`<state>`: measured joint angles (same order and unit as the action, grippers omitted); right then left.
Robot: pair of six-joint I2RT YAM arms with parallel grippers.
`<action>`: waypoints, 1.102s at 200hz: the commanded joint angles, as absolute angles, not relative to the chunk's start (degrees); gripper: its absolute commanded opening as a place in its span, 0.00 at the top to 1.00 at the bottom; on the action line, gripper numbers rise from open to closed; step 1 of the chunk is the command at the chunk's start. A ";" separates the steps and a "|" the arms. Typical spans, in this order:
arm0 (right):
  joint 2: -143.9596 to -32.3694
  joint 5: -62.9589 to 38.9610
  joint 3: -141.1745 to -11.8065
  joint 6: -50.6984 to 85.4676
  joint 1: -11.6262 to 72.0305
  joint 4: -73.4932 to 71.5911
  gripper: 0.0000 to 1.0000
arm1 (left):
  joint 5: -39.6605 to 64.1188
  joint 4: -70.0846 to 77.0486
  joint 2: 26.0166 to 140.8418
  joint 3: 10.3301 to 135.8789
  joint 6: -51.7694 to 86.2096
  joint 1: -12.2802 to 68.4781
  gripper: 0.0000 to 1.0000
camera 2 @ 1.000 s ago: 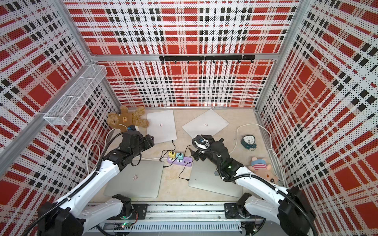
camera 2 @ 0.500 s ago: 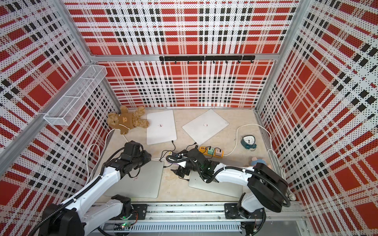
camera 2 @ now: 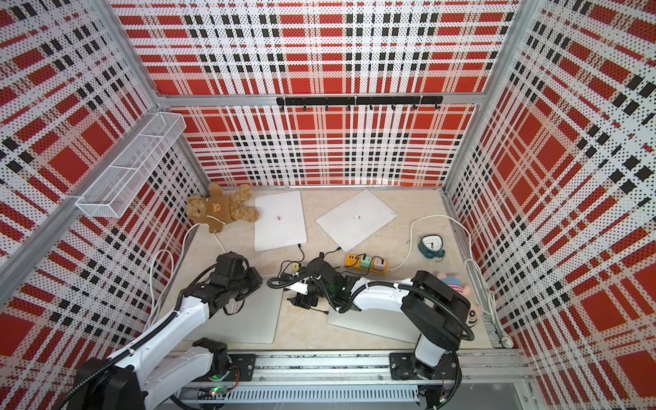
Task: Unplug the laptop charger
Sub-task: Remove the charging cable from the laptop.
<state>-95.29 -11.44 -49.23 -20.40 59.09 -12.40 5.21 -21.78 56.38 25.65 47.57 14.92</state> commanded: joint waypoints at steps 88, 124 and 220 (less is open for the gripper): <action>-100.93 -10.66 -52.62 -23.20 60.23 -11.07 0.37 | 11.96 -7.79 52.35 14.73 57.67 14.66 1.00; -102.80 -10.00 -54.16 -23.63 60.39 -10.75 0.40 | 13.49 -6.59 51.33 12.49 58.35 14.64 1.00; -106.14 -9.00 -57.35 -23.37 60.92 -9.39 0.42 | 13.80 -4.25 48.80 9.11 59.76 15.47 1.00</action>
